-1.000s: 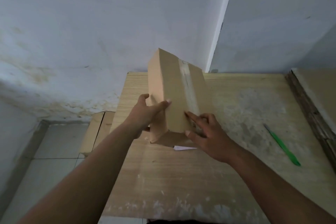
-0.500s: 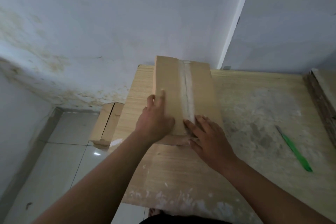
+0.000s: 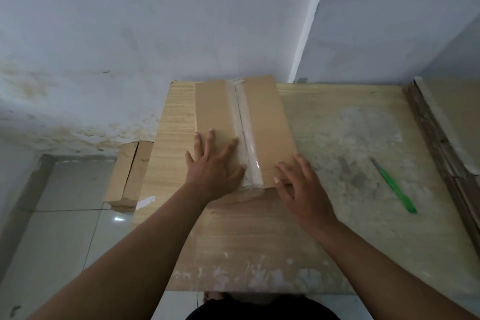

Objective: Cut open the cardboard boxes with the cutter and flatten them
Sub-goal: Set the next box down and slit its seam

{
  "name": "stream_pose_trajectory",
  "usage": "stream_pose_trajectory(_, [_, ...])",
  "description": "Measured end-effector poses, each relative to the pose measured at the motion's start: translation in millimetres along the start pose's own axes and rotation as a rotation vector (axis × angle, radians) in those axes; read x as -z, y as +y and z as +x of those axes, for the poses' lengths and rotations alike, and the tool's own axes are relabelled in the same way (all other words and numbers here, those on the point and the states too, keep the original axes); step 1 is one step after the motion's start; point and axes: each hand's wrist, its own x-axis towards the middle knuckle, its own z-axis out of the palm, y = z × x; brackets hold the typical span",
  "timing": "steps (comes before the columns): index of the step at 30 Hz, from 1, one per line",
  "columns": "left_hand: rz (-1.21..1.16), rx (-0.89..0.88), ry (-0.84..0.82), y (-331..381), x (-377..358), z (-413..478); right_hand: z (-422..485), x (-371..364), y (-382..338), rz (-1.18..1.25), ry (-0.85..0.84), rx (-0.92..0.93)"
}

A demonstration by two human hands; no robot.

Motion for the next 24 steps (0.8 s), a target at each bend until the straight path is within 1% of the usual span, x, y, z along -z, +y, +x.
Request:
stream_pose_trajectory(2, [-0.017,0.019,-0.006,7,-2,9,-3,1,1,0.014,-0.013,-0.004])
stream_pose_trajectory(5, [0.041,0.0,0.036,25,-11,14,-6,14,11,0.095,0.004,-0.054])
stream_pose_trajectory(6, [0.062,-0.012,0.052,32,-15,13,-7,22,17,0.119,0.042,-0.067])
stream_pose_trajectory(8, [0.088,-0.033,0.077,46,-23,8,-8,37,34,0.131,0.17,-0.083])
stream_pose_trajectory(10, [0.102,-0.05,0.079,58,-30,2,-8,49,64,0.059,0.261,-0.155])
stream_pose_trajectory(11, [0.104,-0.054,0.08,64,-34,0,-7,54,83,-0.009,0.276,-0.22])
stream_pose_trajectory(12, [0.101,-0.052,0.086,69,-37,-3,-7,59,102,-0.081,0.264,-0.292])
stream_pose_trajectory(14, [0.099,-0.04,0.1,76,-42,-7,-9,68,139,-0.208,0.176,-0.421])
stream_pose_trajectory(16, [0.104,-0.036,0.114,82,-45,-11,-12,76,170,-0.314,0.093,-0.5])
stream_pose_trajectory(18, [0.103,-0.027,0.123,86,-47,-14,-14,82,194,-0.354,0.032,-0.528])
stream_pose_trajectory(21, [0.099,-0.007,0.148,93,-48,-18,-10,87,221,-0.353,-0.045,-0.549])
stream_pose_trajectory(24, [0.092,0.003,0.169,96,-49,-20,-2,91,235,-0.33,-0.087,-0.529])
